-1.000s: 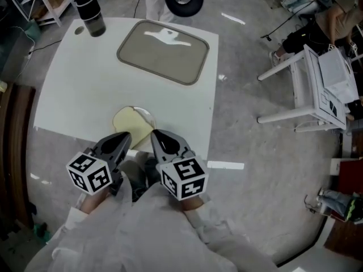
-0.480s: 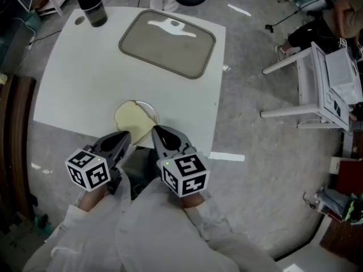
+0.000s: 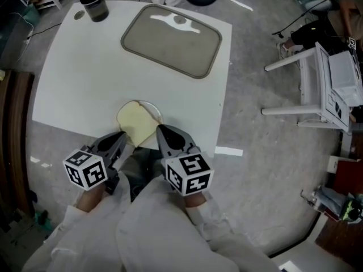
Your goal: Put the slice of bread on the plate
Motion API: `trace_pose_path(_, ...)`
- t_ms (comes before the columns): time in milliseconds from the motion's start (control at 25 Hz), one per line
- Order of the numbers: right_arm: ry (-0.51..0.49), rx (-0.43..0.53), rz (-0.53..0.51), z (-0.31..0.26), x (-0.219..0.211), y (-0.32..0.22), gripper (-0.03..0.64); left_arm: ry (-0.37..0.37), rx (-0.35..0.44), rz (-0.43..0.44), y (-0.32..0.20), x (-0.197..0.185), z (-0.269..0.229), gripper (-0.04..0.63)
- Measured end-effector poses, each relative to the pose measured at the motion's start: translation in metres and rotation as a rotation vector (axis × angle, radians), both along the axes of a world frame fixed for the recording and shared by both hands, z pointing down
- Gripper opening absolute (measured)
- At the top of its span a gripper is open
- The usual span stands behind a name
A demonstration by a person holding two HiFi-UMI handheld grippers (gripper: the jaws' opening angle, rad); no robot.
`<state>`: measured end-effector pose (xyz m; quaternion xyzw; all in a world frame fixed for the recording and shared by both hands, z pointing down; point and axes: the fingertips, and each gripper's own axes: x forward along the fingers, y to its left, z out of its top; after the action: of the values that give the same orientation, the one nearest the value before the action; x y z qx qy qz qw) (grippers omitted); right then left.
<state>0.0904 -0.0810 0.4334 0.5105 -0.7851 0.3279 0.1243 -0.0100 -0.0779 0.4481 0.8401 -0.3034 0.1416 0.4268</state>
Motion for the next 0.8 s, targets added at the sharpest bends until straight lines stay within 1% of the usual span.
trace_pose_path(160,-0.007,-0.039,0.012,0.013,0.003,-0.008,0.015,-0.02,-0.021,-0.029,-0.001,-0.012,0.013,0.011)
trace_pose_path(360,0.017,-0.068,0.003,0.026,0.003,-0.02,0.015,-0.048,-0.053,-0.044,-0.001,-0.025,0.029,0.011)
trace_pose_path(800,0.04,-0.088,-0.039,0.041,0.001,-0.033,0.017,-0.064,-0.131,-0.069,0.007,-0.03,0.051,0.012)
